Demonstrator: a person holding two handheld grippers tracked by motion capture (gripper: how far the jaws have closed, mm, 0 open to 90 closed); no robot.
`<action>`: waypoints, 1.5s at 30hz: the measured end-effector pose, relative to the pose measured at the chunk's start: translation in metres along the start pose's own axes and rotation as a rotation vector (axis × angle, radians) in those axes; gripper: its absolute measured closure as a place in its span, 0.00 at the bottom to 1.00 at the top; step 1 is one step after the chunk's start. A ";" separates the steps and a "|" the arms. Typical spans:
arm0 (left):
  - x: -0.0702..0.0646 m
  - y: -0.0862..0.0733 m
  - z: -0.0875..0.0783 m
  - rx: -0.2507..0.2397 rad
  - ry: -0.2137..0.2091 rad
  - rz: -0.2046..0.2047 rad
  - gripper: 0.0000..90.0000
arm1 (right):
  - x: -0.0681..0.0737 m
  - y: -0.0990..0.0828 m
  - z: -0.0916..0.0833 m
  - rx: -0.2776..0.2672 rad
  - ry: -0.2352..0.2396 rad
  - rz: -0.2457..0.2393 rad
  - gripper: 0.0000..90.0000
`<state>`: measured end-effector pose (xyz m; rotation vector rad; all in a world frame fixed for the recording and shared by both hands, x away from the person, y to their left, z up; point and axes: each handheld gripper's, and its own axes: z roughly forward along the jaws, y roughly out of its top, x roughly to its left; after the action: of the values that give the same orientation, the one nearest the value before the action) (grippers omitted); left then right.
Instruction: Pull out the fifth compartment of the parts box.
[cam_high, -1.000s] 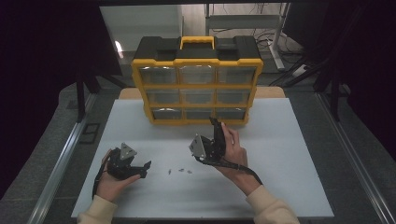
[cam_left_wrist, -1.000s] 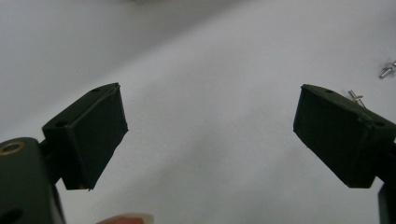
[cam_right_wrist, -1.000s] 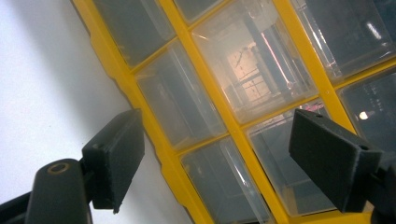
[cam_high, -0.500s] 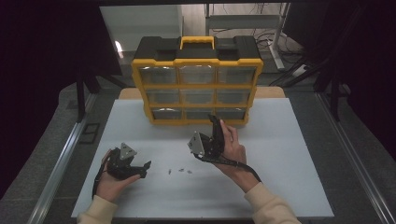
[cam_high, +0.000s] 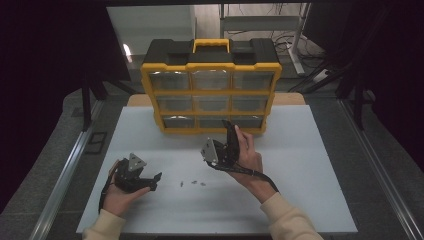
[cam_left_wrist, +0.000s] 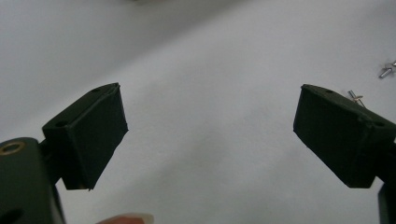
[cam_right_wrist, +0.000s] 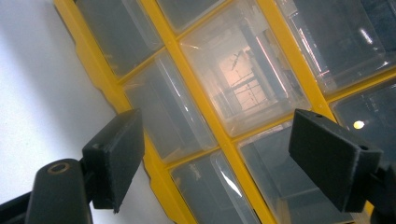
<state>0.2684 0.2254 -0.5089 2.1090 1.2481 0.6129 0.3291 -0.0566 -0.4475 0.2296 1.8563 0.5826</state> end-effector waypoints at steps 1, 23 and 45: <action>0.000 0.000 0.000 0.000 0.000 0.000 0.11 | 0.000 0.000 0.001 0.000 0.001 0.002 0.21; 0.000 0.000 0.000 0.004 0.000 0.001 0.11 | -0.006 0.005 0.009 -0.010 -0.012 0.000 0.21; 0.001 0.000 0.002 0.001 0.001 -0.005 0.11 | -0.017 0.011 0.014 -0.021 -0.027 0.019 0.21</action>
<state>0.2702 0.2262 -0.5097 2.1064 1.2544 0.6110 0.3467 -0.0507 -0.4320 0.2404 1.8232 0.6090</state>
